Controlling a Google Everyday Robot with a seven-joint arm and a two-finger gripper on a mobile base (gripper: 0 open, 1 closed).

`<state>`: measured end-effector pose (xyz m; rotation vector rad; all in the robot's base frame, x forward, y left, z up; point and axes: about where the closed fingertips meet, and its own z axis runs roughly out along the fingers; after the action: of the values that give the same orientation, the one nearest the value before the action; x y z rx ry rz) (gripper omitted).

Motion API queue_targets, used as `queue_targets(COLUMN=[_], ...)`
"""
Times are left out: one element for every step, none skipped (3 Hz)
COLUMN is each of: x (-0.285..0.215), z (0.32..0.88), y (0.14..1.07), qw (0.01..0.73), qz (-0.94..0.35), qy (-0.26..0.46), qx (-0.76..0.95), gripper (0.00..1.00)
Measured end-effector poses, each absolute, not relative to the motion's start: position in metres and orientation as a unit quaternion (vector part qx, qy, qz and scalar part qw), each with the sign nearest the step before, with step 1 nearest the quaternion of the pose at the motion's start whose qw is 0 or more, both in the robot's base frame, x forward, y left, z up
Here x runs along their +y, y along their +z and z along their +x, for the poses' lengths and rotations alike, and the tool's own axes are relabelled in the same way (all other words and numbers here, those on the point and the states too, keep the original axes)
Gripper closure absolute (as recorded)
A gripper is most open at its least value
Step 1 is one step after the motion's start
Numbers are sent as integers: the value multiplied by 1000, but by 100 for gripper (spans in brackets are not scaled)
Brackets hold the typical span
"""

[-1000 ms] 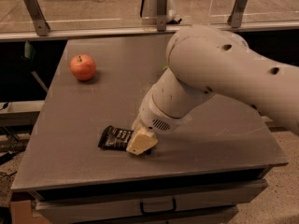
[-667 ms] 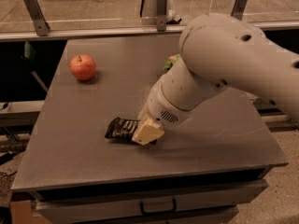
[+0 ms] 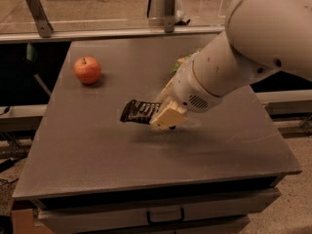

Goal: Move rxbar chocolate near green rice chip bag

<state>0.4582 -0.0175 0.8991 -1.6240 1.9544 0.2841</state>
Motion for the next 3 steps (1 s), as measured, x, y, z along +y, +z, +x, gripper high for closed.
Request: queue_targets(x=[-18,-23,-57], z=[458,460,467], y=[899,900,905], qw=[288,291,310], qz=[-608,-604,-578], qy=[106,95,65], qx=[732,736,752], gripper=[100,100,100])
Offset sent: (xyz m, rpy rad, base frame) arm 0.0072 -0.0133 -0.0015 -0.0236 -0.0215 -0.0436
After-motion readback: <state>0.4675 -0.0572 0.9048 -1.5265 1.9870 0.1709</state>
